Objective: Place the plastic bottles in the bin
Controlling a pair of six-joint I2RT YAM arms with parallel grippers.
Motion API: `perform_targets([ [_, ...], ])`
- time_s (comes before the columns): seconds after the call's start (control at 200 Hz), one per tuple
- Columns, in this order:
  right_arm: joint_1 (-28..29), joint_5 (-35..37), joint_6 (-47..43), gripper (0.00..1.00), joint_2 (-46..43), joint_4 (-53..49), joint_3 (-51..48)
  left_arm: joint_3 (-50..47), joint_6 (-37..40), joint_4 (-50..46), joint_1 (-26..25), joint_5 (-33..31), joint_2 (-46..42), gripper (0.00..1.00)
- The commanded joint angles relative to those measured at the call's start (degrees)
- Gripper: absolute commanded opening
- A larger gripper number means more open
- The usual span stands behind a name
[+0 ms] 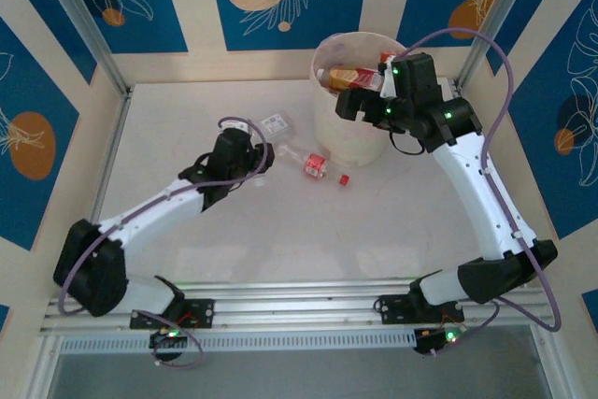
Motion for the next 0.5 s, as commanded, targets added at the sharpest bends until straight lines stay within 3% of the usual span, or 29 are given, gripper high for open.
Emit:
perform_targets([
  [0.0, 0.69, -11.26, 0.52, 0.99, -1.87, 5.57, -1.67, -1.53, 10.54, 9.46, -0.59, 10.79, -3.74, 0.51],
  [0.145, 2.49, -17.79, -0.43, 0.99, -1.46, 9.18, -2.70, 0.35, 13.73, 11.44, -0.59, 21.69, -5.07, 0.52],
  [0.31, 5.85, -19.54, -2.85, 0.99, -0.57, 10.35, -2.79, 2.62, 12.38, 15.63, -0.59, 33.58, -4.57, 0.52],
  [0.495, 9.09, -21.13, -5.24, 0.99, 0.82, 11.49, -2.31, 5.86, 10.98, 17.78, -0.63, 41.14, -3.64, 0.53],
])
